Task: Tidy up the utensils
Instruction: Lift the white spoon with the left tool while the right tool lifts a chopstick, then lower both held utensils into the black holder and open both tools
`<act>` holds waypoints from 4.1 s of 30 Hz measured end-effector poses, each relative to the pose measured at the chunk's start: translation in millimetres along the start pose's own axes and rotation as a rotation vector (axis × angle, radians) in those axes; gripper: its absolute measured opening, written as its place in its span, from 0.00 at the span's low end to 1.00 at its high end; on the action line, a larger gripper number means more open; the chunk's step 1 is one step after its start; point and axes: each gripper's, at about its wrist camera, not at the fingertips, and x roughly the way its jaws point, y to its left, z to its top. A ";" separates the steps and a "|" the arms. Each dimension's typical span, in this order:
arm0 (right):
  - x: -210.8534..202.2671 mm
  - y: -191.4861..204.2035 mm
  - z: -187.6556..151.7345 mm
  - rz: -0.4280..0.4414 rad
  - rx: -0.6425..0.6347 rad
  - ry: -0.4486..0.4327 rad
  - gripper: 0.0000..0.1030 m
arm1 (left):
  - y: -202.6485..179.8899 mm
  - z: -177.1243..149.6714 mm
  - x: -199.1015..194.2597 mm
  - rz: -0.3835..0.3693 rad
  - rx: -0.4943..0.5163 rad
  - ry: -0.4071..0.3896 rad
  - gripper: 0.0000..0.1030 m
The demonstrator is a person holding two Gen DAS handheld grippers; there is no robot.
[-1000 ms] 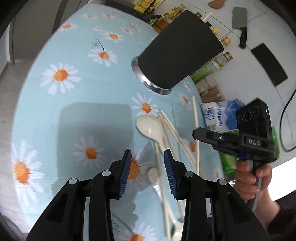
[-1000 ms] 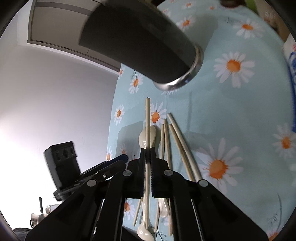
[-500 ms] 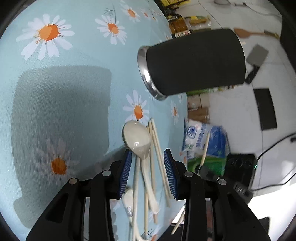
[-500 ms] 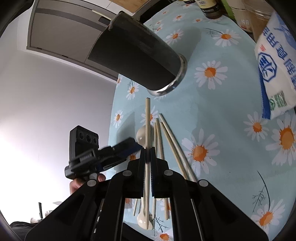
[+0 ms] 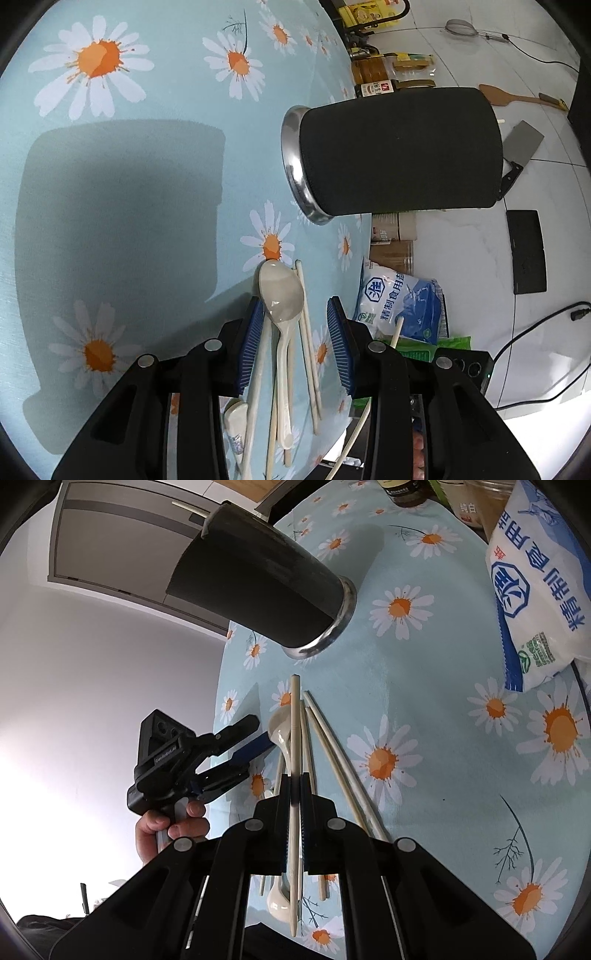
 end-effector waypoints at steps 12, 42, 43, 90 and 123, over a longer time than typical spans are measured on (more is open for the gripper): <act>-20.0 -22.4 -1.5 0.041 0.017 0.005 0.06 | -6.6 -2.2 18.6 0.054 0.024 0.002 0.13; -30.3 -11.4 32.9 0.181 -0.120 -0.004 0.06 | -79.1 -39.1 3.1 0.117 0.265 -0.126 0.01; -30.3 -8.7 34.9 0.187 -0.129 -0.008 0.06 | -84.7 -41.2 -0.5 0.115 0.279 -0.134 0.01; -113.8 144.5 114.9 0.148 -0.563 -0.467 0.06 | -256.4 -30.1 -85.6 0.222 0.770 -0.442 0.01; -37.4 147.2 182.1 -0.069 -0.599 -0.610 0.22 | -254.8 54.2 -34.6 0.349 0.829 -0.439 0.02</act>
